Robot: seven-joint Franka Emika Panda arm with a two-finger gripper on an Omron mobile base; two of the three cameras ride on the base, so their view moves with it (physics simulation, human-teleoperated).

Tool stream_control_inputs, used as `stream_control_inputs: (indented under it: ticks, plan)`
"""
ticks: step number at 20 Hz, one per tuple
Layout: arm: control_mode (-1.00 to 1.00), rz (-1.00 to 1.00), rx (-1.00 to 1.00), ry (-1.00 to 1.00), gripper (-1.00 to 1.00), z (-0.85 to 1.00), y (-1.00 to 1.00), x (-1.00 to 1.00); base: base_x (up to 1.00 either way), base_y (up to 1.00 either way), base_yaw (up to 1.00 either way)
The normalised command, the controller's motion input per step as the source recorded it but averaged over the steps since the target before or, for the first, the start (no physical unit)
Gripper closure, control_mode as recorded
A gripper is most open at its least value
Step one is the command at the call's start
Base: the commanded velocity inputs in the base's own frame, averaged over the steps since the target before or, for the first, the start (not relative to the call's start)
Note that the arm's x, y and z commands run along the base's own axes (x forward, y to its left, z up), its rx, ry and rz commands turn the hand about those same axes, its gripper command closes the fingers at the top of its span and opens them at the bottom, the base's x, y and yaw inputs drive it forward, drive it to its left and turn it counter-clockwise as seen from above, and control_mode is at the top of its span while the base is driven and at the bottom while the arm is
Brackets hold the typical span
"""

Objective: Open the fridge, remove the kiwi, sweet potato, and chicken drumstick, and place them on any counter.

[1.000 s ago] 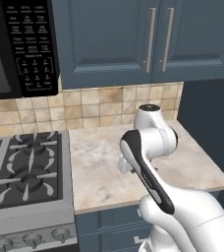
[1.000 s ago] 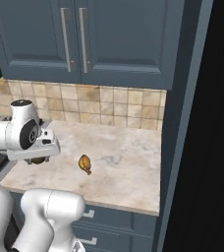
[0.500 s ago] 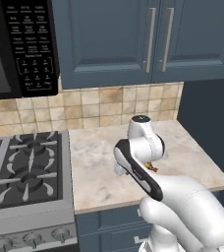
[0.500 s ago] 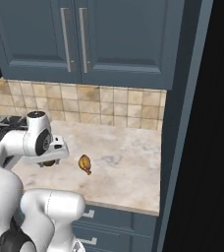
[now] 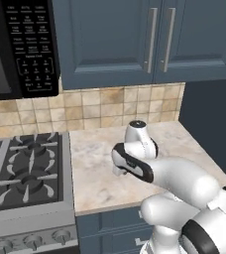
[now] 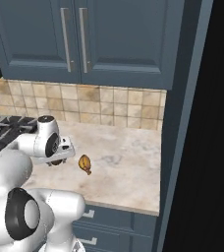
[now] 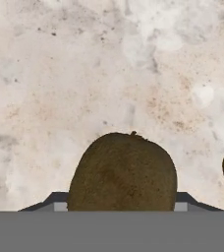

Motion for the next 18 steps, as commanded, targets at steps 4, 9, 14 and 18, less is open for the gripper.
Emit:
stream_control_inputs:
  ticks: [4, 9, 14, 18]
  plan:
    - [-1.0, 0.02, 0.0, 0.0, 1.0, -0.34, 0.03, 0.4, 0.0, 0.0, 0.0]
    - [-1.0, 0.02, 0.0, 0.0, 1.0, -0.32, 0.03, 0.34, 0.0, 0.0, 0.0]
    - [-1.0, 0.0, 0.0, 0.0, 1.0, -0.26, 0.07, 0.23, 0.0, 0.0, 0.0]
    - [-1.0, 0.0, 0.0, 0.02, 1.0, -0.2, 0.06, 0.15, 0.0, 0.0, 0.0]
